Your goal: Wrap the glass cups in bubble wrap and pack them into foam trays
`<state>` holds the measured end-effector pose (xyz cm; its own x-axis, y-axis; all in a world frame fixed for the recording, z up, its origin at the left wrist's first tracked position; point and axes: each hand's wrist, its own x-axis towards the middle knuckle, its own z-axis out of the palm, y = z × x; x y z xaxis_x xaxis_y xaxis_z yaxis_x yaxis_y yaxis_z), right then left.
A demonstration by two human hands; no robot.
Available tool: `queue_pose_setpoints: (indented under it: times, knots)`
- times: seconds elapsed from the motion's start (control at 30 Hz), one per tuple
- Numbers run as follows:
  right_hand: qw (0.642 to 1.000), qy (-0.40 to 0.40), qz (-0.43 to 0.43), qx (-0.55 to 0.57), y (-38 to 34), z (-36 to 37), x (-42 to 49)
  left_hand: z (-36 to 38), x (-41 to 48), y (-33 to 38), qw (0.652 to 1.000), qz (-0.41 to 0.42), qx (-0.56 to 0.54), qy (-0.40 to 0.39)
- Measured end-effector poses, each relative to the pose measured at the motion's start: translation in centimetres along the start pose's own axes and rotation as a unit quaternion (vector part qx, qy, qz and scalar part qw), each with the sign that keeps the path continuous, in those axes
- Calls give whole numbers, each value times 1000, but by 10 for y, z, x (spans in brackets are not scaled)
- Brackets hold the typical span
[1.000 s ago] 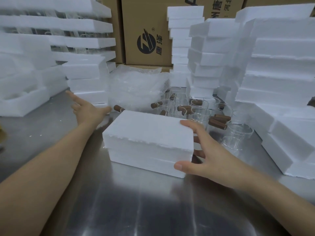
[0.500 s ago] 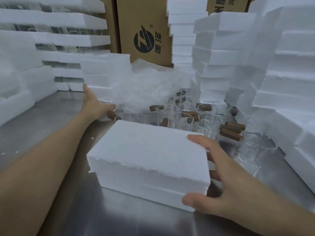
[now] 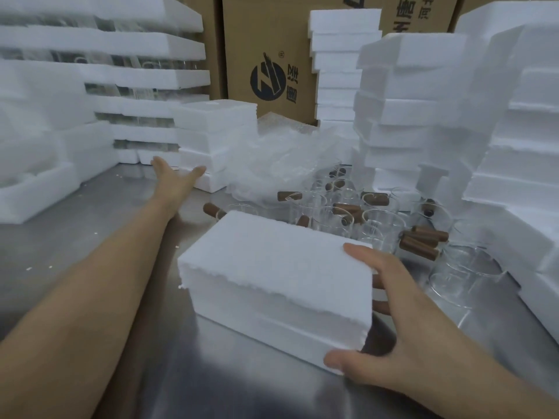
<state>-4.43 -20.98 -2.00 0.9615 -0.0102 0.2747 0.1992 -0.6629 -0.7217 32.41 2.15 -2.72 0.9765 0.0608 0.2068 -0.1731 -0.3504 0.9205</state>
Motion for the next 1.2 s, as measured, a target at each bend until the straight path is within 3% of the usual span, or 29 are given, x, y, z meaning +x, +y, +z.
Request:
queue_pose_setpoints:
  times: [0.13,0.27,0.4,0.5,0.57,0.67,0.8,0.87,1.0,1.2]
  knots:
    - [1000,-11,-4,-28,-9,-3,-14,-11,-33,5,991,-19,-94,95]
    - [1000,12,-11,11,-4,-8,-7,-22,-80,12,977,6,-171,125]
    - [999,24,-5,33,-5,-13,-10,-33,-135,21,966,94,-184,153]
    - [998,36,-10,50,-6,-16,-13,-38,-161,49,990,70,-117,40]
    - [996,57,-23,57,-9,-17,-14,-44,-171,72,996,34,15,-83]
    - [993,92,-34,73,-12,-21,-12,-61,-184,92,957,31,101,-269]
    - [991,96,-44,84,-6,-31,-10,-64,-196,92,877,-17,-55,-477]
    - [995,78,-52,44,-3,-34,-10,-54,-201,91,856,-56,-139,-496]
    - [997,53,-58,21,-4,-35,-11,-45,-204,88,854,-109,-198,-469]
    - [985,123,-114,31,-13,-22,-10,-81,-184,106,857,-87,-274,-428]
